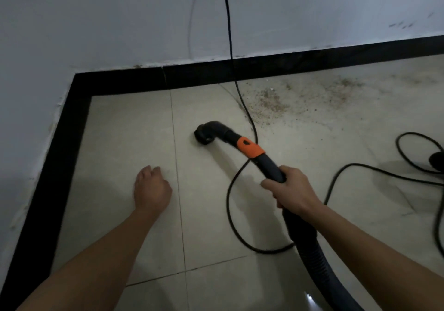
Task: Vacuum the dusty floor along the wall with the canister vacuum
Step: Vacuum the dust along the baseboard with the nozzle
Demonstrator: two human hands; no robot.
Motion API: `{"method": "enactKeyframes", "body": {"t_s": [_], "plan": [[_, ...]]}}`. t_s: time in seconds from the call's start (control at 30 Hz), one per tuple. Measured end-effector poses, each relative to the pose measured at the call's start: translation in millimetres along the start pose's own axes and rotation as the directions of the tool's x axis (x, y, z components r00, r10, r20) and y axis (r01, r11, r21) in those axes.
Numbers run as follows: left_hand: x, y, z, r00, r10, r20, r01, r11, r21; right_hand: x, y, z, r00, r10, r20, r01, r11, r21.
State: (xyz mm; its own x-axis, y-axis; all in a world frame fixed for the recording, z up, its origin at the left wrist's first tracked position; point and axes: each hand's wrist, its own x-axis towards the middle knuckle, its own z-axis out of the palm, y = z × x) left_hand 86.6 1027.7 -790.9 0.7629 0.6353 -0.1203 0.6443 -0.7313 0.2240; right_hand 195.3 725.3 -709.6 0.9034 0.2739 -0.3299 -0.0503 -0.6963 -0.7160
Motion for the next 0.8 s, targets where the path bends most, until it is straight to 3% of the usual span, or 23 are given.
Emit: {"method": "enactKeyframes", "body": {"t_s": [0.1, 0.2, 0.33, 0.47, 0.57, 0.67, 0.8], "plan": [[-2.3, 53.2, 1.0, 0.976, 0.209, -0.057, -0.214, 0.972, -0.097, -1.6, 26.8, -43.4, 0.981, 0.081, -0.177, -0.038, 0.971, 0.234], [-15.5, 123.5, 14.5, 0.951, 0.308, 0.040, -0.294, 0.935, -0.199, -6.7, 47.4, -84.7, 0.951, 0.146, -0.273, -0.052, 0.945, 0.323], [-23.3, 180.4, 39.8, 0.928, 0.329, 0.175, -0.313, 0.943, -0.110, -15.3, 63.6, -110.9, 0.961, 0.190, -0.200, -0.104, 0.921, 0.375], [-16.8, 185.2, 45.9, 0.934, 0.325, 0.151, -0.317, 0.946, -0.071, -24.2, 80.5, -103.7, 0.959, 0.232, -0.165, -0.173, 0.935, 0.309], [-10.4, 183.1, 41.0, 0.904, 0.392, 0.170, -0.386, 0.920, -0.065, -32.3, 95.1, -90.1, 0.926, 0.321, -0.197, -0.238, 0.904, 0.354], [-7.2, 181.1, 32.6, 0.909, 0.411, 0.061, -0.396, 0.901, -0.176, -30.9, 95.2, -80.1, 0.913, 0.328, -0.243, -0.233, 0.908, 0.349], [-5.5, 167.5, 18.1, 0.956, 0.243, -0.164, -0.288, 0.883, -0.371, -33.2, 79.4, -53.7, 0.959, 0.228, -0.166, -0.196, 0.962, 0.187]]}}
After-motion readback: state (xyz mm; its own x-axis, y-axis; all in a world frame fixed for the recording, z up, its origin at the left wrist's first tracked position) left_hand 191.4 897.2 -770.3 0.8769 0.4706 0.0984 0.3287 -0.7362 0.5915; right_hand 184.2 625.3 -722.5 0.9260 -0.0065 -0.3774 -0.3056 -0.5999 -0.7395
